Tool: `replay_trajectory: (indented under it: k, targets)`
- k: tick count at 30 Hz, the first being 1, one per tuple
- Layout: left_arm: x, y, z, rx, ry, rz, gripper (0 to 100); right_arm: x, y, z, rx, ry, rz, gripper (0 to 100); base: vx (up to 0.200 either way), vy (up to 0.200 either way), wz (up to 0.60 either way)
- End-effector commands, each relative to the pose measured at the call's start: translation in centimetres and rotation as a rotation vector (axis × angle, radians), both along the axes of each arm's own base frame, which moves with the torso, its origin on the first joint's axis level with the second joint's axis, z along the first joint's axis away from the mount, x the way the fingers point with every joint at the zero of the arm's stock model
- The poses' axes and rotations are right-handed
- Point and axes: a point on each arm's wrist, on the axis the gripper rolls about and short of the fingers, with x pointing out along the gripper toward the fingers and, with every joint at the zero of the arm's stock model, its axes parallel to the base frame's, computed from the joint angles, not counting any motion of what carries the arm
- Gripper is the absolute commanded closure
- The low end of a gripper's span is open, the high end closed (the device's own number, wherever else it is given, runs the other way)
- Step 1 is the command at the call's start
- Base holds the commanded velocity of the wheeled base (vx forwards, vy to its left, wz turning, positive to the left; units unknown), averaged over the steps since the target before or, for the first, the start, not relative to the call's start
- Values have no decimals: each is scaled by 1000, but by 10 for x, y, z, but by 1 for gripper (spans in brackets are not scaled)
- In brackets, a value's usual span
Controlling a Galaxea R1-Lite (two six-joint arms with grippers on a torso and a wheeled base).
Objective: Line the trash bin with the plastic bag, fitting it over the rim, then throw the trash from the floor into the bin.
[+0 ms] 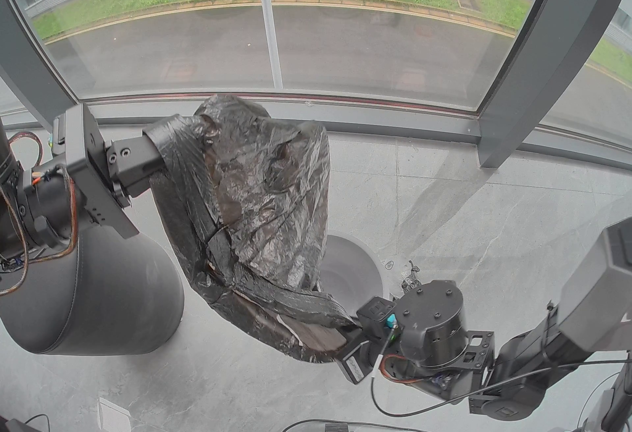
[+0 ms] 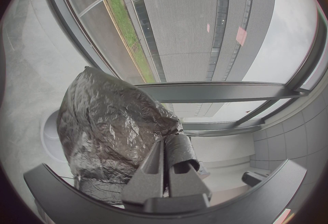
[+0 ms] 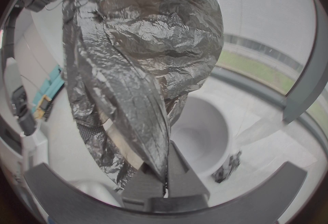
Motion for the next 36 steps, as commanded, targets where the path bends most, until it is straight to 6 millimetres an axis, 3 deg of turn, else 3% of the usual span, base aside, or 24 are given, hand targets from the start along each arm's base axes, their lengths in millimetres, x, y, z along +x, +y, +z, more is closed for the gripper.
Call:
replay_trajectory:
  k: [1,6,10,20,28,36]
  targets:
    - [12,14,-45,118,54,82,100,-14,-50,72,166,291,124,100,0,0,0]
    - [16,12,-58,138,100,75,100,-13,-63,106,249,477,180,100,0,0,0]
    - [20,10,-65,149,126,73,100,-12,-64,107,259,528,206,100,0,0,0]
    - [53,0,-111,214,300,65,100,6,-54,83,245,646,157,100,0,0,0]
    - [60,-2,-121,205,283,68,100,17,-44,67,222,669,147,100,0,0,0]
    - [63,-1,-122,206,286,83,100,42,-32,40,251,625,137,100,0,0,0]
